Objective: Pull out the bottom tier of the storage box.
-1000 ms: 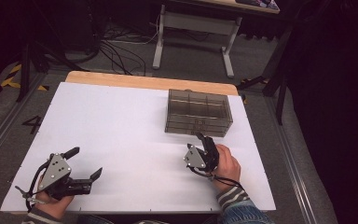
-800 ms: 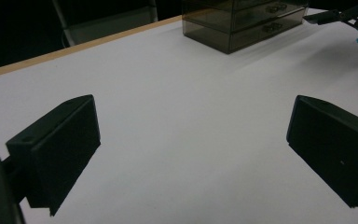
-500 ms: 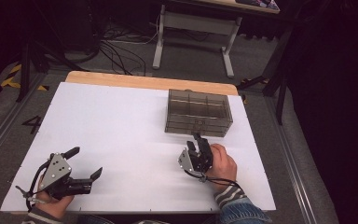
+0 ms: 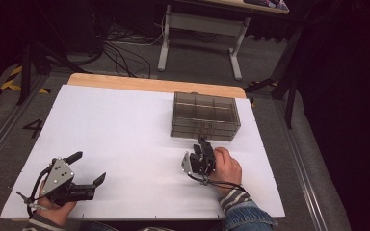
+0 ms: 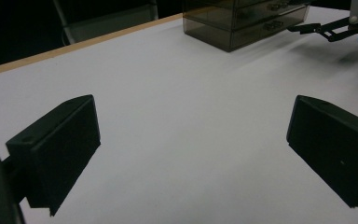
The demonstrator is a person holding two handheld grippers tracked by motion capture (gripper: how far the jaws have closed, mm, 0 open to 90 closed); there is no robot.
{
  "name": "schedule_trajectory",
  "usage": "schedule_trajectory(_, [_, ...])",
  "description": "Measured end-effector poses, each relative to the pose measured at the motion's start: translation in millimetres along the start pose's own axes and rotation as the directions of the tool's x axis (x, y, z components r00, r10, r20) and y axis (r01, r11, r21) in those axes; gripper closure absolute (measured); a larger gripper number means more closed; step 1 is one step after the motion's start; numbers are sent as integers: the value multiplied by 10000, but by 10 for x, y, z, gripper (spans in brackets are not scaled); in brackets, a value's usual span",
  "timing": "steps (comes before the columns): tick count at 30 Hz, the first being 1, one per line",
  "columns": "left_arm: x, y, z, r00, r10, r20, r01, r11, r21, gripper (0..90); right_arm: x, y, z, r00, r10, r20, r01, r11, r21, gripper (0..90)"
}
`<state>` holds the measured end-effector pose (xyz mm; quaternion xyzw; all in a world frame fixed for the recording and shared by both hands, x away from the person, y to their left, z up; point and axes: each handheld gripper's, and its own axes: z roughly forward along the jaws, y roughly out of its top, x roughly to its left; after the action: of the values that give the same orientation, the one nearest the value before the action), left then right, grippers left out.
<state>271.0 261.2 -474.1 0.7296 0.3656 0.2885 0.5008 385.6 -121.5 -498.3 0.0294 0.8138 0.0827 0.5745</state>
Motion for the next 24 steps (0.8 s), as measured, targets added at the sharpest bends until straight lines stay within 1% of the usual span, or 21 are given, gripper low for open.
schedule_trajectory(1, [0, 0, 0, 10000, 1, -2, -1, 10000, -1, 32, 12, 1, 27, 9999, -115, -29, 115, 9999, 31, 581])
schedule_trajectory(2, [0, 0, 0, 10000, 8, -2, -8, 10000, 1, 32, 12, 1, 27, 9999, -115, -29, 115, 9999, 31, 581])
schedule_trajectory(3, [1, 1, 0, 10000, 43, -2, -43, 10000, 11, 32, 28, 0, 52, 9996, -267, 5, 266, 9996, 114, 589])
schedule_trajectory(4, [1, 1, 0, 10000, 43, -2, -43, 10000, 11, 32, 28, 0, 52, 9996, -267, 5, 266, 9996, 114, 589])
schedule_trajectory(7, [1, 0, 1, 10000, 36, 3, -36, 10000, 19, 32, 56, 5, 84, 9989, -464, 17, 463, 9985, 286, 595])
schedule_trajectory(8, [-2, 0, 1, 10000, 5, -8, -5, 10000, 15, 32, 64, 3, 98, 9985, -531, 103, 528, 9982, 275, 597])
schedule_trajectory(9, [-1, 0, 0, 10000, 4, -3, -4, 10000, 9, 32, 73, 5, 116, 9977, -672, 89, 668, 9970, 391, 600])
schedule_trajectory(12, [-2, 0, 0, 10000, 4, 4, -4, 10000, 8, 32, 87, 5, 138, 9971, -754, 109, 748, 9963, 421, 607])
schedule_trajectory(14, [-1, -1, 1, 10000, 10, -1, -10, 10000, 14, 32, 102, 2, 156, 9970, -756, 151, 748, 9959, 504, 610])
schedule_trajectory(15, [-1, 0, 0, 10000, 9, 3, -9, 10000, 9, 32, 112, 3, 160, 9974, -715, 101, 707, 9956, 608, 613])
schedule_trajectory(16, [-2, 0, 0, 10000, 10, 1, -10, 10000, 5, 32, 108, 2, 173, 9957, -921, 138, 910, 9939, 625, 616])
schedule_trajectory(18, [-2, -1, 0, 10000, 10, 14, -10, 10000, 13, 32, 122, -1, 188, 9949, -982, 217, 964, 9927, 732, 621])
schedule_trajectory(20, [-2, -1, 2, 10000, 55, 25, -55, 10000, 43, 32, 128, -4, 205, 9944, -1046, 159, 1031, 9919, 737, 628])
schedule_trajectory(21, [-3, 0, 2, 10000, 67, 21, -68, 10000, 36, 33, 140, -8, 219, 9934, -1112, 291, 1087, 9911, 766, 633])
schedule_trajectory(24, [-2, 0, 2, 10000, 78, 27, -78, 10000, 37, 32, 153, -12, 230, 9925, -1182, 309, 1152, 9895, 869, 642])
